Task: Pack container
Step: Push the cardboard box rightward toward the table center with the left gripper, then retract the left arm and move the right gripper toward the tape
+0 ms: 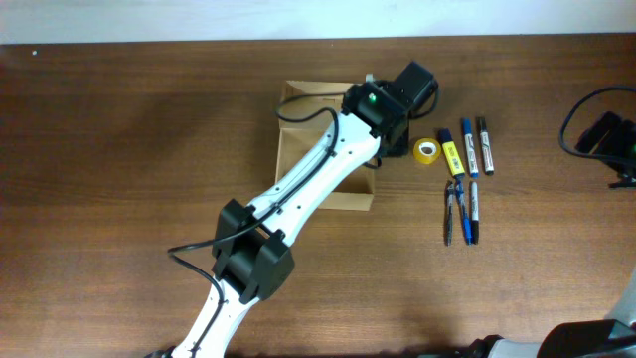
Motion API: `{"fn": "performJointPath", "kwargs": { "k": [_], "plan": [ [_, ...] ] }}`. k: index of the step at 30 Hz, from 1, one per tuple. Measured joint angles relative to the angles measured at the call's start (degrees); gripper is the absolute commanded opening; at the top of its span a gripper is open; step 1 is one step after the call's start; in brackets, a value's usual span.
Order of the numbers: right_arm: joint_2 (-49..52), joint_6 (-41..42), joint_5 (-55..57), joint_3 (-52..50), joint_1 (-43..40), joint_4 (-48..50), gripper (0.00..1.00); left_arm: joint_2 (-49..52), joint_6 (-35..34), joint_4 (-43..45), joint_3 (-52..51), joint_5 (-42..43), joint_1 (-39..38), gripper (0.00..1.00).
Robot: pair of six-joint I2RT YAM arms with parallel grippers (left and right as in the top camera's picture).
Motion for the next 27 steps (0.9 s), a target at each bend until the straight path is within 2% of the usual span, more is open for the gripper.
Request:
{"fn": "performJointPath", "kwargs": {
  "k": [10, 13, 20, 27],
  "plan": [
    [0.0, 0.0, 0.0, 0.0, 0.0, 0.0, 0.99, 0.0, 6.8, -21.8, 22.6, -9.6, 1.7, 0.47],
    [0.0, 0.0, 0.0, 0.0, 0.0, 0.0, 0.99, -0.3, 9.5, -22.5, 25.8, -10.4, 4.4, 0.47],
    [0.0, 0.0, 0.0, 0.0, 0.0, 0.0, 0.99, -4.3, 14.3, -22.7, 26.0, -12.5, 12.2, 0.47],
    [0.0, 0.0, -0.2, 0.0, 0.0, 3.9, 0.99, -18.9, 20.6, -22.6, 24.4, -16.4, 23.4, 0.47]
  ]
}}
